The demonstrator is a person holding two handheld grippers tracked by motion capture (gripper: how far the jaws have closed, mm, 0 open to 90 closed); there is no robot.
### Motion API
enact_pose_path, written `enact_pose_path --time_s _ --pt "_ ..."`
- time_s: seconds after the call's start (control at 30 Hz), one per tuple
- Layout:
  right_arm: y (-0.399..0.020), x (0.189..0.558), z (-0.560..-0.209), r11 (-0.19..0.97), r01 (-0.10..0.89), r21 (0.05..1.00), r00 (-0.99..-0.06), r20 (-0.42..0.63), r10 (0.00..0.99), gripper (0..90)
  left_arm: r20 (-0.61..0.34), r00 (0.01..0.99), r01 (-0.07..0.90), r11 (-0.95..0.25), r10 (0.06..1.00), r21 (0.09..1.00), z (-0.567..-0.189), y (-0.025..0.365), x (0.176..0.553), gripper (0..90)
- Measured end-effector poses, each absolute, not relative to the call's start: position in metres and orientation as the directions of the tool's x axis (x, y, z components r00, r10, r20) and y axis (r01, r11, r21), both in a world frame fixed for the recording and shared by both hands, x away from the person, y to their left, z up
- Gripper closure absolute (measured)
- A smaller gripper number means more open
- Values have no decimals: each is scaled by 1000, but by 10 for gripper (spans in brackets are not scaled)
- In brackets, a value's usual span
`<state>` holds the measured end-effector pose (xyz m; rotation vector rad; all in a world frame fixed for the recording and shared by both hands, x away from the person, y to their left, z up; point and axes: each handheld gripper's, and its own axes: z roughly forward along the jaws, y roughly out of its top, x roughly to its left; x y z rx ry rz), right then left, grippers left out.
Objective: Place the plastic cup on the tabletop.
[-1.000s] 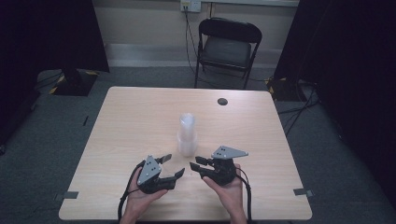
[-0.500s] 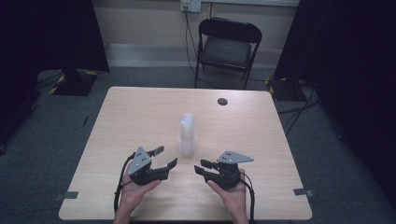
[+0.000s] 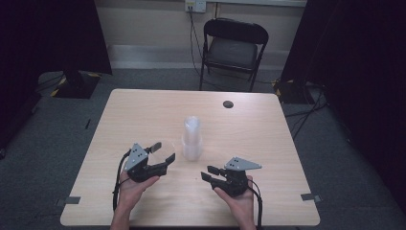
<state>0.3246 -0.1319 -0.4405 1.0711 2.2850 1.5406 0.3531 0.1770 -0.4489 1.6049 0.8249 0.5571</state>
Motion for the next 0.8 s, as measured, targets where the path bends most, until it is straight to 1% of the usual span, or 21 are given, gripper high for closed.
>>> enact_pose_path --time_s 0.1,0.17,0.33,0.43,0.5,0.67,0.73,0.8 --pt "-133 324 -443 200 463 864 -722 236 651 613 -90 623 218 -62 777 974 -447 178 358 304" --pt "-133 324 -444 198 463 864 -721 237 651 613 -85 626 204 -57 775 977 -447 179 361 305" --pt "-134 324 -445 197 466 863 -718 239 654 612 -97 612 222 -52 785 974 -444 182 370 306" --pt "-134 325 -445 197 467 862 -717 239 654 610 -87 605 209 -52 791 977 -441 183 376 308" --pt "-134 325 -445 193 467 863 -716 240 655 608 -98 601 221 -47 794 974 -439 184 379 308" --pt "-136 326 -445 187 473 861 -709 246 661 605 -94 597 214 -45 797 976 -435 184 388 308" --pt "-136 326 -445 189 472 861 -710 244 661 605 -105 596 229 -43 796 973 -434 184 392 307" --pt "-137 326 -446 187 471 862 -709 244 662 604 -93 591 236 -61 801 970 -435 183 395 307"
